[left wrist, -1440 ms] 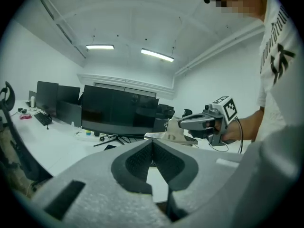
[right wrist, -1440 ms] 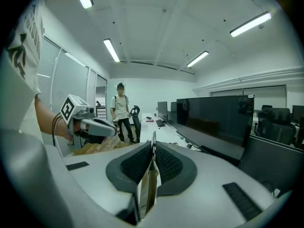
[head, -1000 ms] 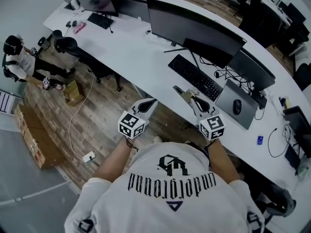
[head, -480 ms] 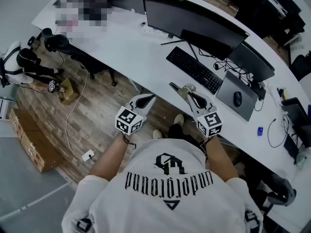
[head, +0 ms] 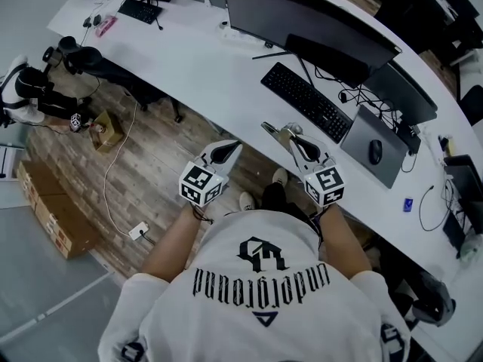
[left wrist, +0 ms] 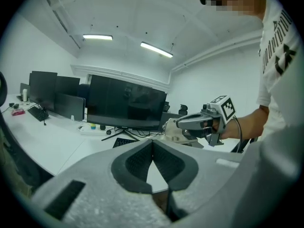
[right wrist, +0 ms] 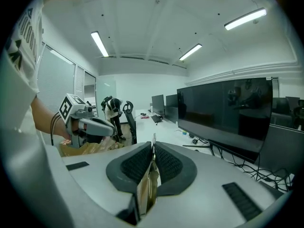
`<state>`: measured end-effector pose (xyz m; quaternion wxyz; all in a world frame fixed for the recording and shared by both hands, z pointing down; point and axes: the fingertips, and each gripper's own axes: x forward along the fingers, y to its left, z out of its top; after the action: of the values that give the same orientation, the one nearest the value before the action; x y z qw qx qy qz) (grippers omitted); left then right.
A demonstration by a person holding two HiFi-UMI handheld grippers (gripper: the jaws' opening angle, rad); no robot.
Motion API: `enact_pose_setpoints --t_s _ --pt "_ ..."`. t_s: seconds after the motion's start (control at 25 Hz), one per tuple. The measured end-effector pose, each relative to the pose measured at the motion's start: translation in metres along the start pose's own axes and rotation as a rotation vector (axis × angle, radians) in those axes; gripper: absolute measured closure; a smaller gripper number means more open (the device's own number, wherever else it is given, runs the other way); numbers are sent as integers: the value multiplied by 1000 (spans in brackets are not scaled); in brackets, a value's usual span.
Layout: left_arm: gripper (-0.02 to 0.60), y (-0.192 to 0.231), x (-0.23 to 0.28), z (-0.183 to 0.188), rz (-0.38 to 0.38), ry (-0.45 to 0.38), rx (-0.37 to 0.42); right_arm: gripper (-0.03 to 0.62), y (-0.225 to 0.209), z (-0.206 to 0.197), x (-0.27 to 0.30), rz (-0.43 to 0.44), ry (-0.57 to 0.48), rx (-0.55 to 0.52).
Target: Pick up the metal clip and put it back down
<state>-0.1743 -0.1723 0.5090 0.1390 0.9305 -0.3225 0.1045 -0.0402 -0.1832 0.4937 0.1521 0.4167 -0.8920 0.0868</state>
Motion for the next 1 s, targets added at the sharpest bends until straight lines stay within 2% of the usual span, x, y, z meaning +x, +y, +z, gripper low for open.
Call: enact_pose_setpoints --t_s 0.76,1.0 --pt "569 19 92 -36 8 102 -60 559 -64 -71 58 92 133 52" --pt "569 25 122 -53 31 142 -105 560 -84 -100 65 124 177 72"
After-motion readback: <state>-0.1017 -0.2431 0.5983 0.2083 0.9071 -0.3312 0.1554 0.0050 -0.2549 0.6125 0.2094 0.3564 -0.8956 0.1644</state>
